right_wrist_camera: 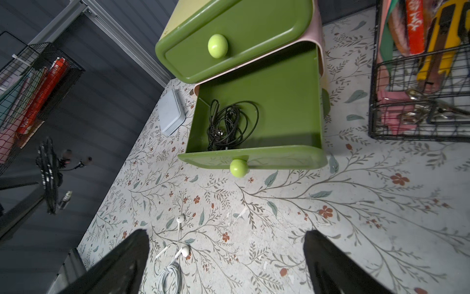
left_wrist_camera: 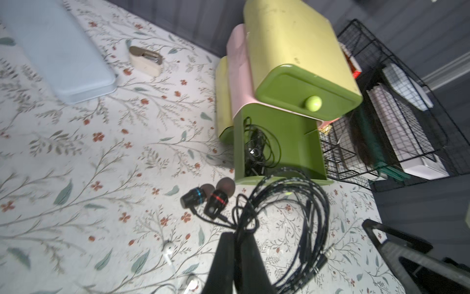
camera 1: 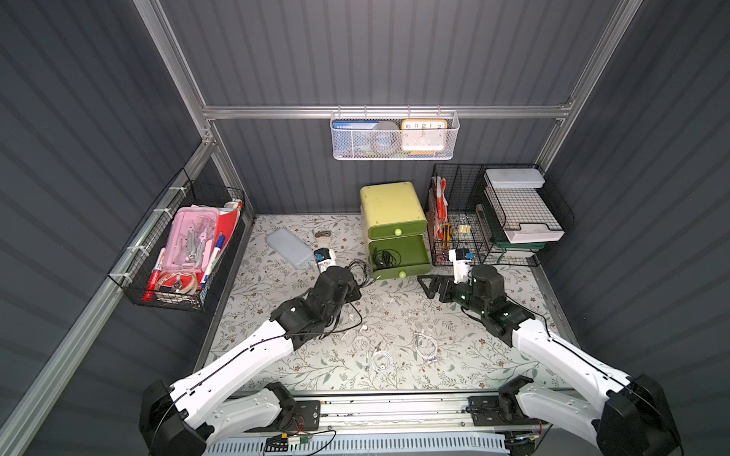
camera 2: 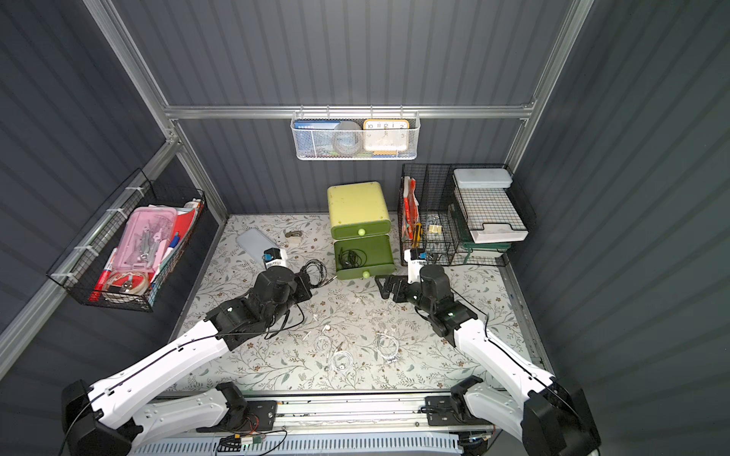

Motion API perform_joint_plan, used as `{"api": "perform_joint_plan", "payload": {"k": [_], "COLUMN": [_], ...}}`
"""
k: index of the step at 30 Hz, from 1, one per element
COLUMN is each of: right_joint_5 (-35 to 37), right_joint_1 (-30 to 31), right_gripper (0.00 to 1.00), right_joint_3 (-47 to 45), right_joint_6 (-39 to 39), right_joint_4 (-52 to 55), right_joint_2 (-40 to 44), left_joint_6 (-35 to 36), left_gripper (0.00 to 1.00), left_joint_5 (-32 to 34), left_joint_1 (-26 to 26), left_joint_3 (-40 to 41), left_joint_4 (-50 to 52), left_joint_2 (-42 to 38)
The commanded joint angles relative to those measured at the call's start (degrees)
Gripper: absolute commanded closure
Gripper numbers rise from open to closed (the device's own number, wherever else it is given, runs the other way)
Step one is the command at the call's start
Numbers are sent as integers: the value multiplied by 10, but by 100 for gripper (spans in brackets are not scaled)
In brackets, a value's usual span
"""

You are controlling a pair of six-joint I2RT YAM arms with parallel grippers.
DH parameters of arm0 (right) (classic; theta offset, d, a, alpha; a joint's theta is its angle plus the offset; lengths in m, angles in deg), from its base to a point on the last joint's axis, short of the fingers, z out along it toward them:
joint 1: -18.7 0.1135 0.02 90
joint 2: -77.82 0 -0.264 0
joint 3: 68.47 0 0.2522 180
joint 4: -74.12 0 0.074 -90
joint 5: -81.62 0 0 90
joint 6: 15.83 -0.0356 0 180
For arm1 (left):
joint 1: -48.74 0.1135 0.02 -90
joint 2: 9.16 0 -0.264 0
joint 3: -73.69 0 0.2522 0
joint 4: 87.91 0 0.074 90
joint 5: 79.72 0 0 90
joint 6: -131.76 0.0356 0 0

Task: Place the wired earphones into the drawer by color
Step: Place the wired earphones in the drawer.

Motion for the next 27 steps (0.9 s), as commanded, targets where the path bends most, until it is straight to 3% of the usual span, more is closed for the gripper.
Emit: {"api": "perform_joint_plan", "payload": {"k": [1, 9, 18, 27], "right_joint_5": [21, 47, 84, 96], "right_joint_1": [1, 1, -1, -3], "right_gripper": [1, 1, 1, 1], "right_joint_3": [-11, -22, -32, -39], "right_joint_6": [9, 10, 8, 6], "right_joint_4": [-9, -13, -7, -9], "right_joint_2": [14, 34, 60, 75], "left_joint_6": [91, 120, 92, 63], "left_gripper": [100, 100, 100, 100], "left_joint_5": [-42, -56, -29, 17], "left_joint_1": [-2, -3, -3, -3], "left_joint_3": [-31, -69, -82, -105], "left_joint_4": [-62, -130, -222, -249], "left_joint_2": [25, 98, 173, 252]}}
